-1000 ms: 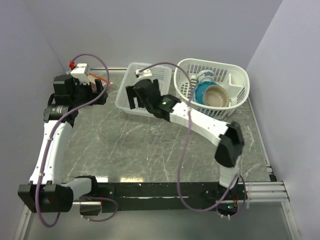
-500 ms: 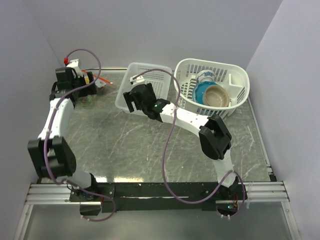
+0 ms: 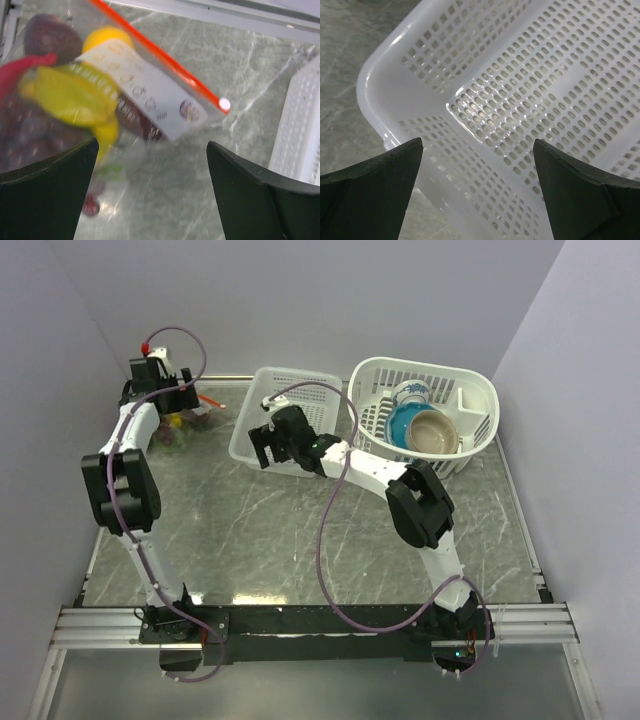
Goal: Open the zip-top bag and remove the fake food
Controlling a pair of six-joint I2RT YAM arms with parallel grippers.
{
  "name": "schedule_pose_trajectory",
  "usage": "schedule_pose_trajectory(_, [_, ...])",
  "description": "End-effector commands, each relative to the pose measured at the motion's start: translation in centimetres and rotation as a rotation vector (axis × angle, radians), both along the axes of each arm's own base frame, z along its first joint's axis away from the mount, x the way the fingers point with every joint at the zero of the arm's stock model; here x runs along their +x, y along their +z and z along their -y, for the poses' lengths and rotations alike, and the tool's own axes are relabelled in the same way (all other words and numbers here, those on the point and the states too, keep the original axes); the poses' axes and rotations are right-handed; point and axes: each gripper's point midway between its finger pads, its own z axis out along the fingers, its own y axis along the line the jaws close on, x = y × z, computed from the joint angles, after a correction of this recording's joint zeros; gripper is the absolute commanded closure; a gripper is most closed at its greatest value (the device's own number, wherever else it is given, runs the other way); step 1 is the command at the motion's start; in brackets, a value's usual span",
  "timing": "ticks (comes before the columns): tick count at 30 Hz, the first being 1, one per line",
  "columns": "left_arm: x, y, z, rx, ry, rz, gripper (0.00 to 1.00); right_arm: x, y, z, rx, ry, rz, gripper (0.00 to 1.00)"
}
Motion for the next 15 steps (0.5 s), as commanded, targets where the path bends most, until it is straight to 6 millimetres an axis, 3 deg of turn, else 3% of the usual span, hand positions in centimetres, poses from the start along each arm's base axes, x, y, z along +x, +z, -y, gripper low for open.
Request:
schedule_pose_trajectory(1, [4.3, 2.2, 0.9, 0.058, -0.019, 0.106, 0.03, -2.1, -0.2, -1.6, 0.086, 0.088, -0.096, 0.00])
schedule_pose_trajectory(2, [4.7, 1.6, 1.7, 0.079, -0.032, 0.094, 0.03, -2.5, -0.1, -1.7, 0.111, 0.097, -0.102, 0.00])
schedule_pose_trajectory(3, [5.2, 1.7, 2.1, 0.109, -0.051, 0.093, 0.03, -3.6, -1.8, -1.1, 0.102, 0.100, -0.144, 0.00])
schedule_pose_trajectory(4, [5.4, 0.2, 2.5, 0.124, -0.063, 0.067, 0.03, -4.4, -1.2, -1.2, 0.124, 0.121, -0.151, 0.00])
schedule_pose_trajectory(8, [5.4, -1.8, 5.2, 0.201, -0.137, 0.049, 0.03, -7.4, -3.2, -0.1, 0.118, 0.141, -0.246, 0.01])
schedule_pose_trajectory(9, [4.9, -3.1, 5.0, 0.231, -0.132, 0.026, 0.03, -8.5, -4.3, 0.3, 0.099, 0.144, -0.276, 0.01])
schedule_pose_trajectory(11, [4.8, -3.3, 4.8, 0.246, -0.127, 0.041, 0.03, -9.8, -4.4, 0.7, 0.095, 0.147, -0.291, 0.02])
schedule_pose_trajectory(12, [4.5, -4.1, 4.7, 0.253, -0.130, 0.025, 0.03, -11.1, -5.5, 1.3, 0.071, 0.147, -0.314, 0.02])
schedule_pose_trajectory(13, [4.5, -4.3, 4.7, 0.257, -0.128, 0.023, 0.03, -11.7, -4.9, 1.5, 0.076, 0.144, -0.310, 0.02])
schedule_pose_trajectory(14, [4.4, -4.5, 6.0, 0.263, -0.150, 0.022, 0.03, -12.3, -5.0, 1.7, 0.085, 0.134, -0.322, 0.02])
schedule_pose_trajectory(15, [4.3, -4.9, 5.8, 0.274, -0.150, 0.013, 0.03, -13.6, -6.1, 2.4, 0.063, 0.131, -0.346, 0.02])
